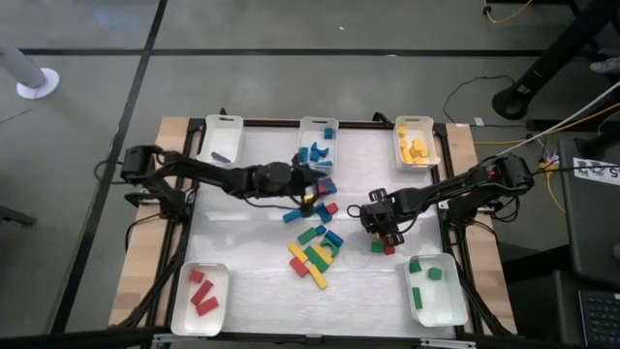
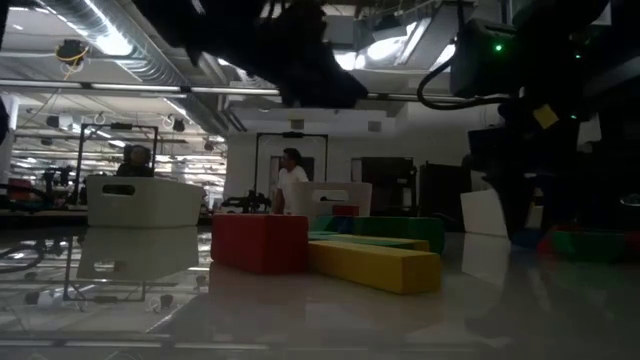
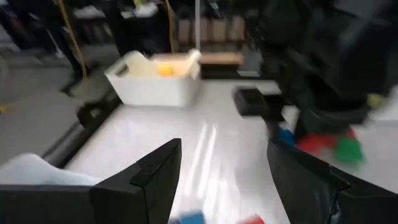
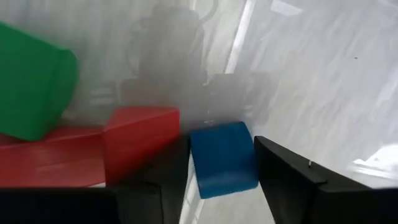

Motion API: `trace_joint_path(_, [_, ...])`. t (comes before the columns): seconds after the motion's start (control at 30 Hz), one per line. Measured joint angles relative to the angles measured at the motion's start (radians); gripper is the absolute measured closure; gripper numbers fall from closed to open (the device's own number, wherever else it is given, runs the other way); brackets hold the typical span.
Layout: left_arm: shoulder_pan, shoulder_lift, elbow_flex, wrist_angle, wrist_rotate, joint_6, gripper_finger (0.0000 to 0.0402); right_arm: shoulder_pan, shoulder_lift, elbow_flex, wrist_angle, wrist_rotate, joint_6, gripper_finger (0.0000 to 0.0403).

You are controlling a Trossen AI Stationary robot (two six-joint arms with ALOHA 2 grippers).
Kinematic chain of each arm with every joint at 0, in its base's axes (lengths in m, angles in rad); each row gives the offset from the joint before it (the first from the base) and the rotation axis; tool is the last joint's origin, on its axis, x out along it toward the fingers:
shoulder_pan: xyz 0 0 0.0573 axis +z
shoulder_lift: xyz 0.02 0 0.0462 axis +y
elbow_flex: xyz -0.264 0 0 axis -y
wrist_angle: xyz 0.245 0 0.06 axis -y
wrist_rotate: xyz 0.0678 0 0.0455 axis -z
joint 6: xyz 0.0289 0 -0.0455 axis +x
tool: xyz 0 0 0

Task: Sort blocks
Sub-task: Put the blue block into the top center white bin

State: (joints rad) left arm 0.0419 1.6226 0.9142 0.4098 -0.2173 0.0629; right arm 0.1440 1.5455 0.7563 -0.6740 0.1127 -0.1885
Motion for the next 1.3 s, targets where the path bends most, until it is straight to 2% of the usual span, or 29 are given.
trace_joint_path(0.17, [-0.065,-0.073,0.000,-0.219,0.000,-0.054,0.0176,0.000,-0.006,0.021,-0.018,0.000,0.000,0.0272])
trace_joint_path(0.4, [-0.125,-0.141,0.000,-0.480,0.000,-0.201,0.0176,0.000,-0.004,0.128,-0.026,0.072,-0.046,0.0271])
trace_joint_path(0.57, [-0.155,-0.145,0.000,-0.618,0.000,-0.275,0.0176,-0.018,-0.005,0.233,-0.025,0.174,-0.141,0.0248])
trace_joint_path(0.77, [-0.174,-0.145,0.000,-0.724,0.000,-0.349,0.0176,-0.116,-0.006,0.348,0.044,0.227,-0.288,0.0269])
trace_joint_path(0.87, [-0.174,-0.145,0.000,-0.753,0.000,-0.392,0.0176,-0.187,-0.006,0.370,0.158,0.217,-0.363,0.0270])
trace_joint_path(0.97, [-0.174,-0.145,-0.007,-0.755,0.000,-0.417,0.0176,-0.267,-0.001,0.370,0.290,0.154,-0.419,0.0252])
trace_joint_path(1.1, [-0.174,-0.145,-0.007,-0.759,0.000,-0.418,0.0176,-0.369,0.036,0.370,0.444,0.094,-0.441,0.0232])
trace_joint_path(1.3, [-0.174,-0.145,-0.007,-0.762,0.000,-0.419,0.0176,-0.470,0.116,0.370,0.612,0.033,-0.412,0.0228])
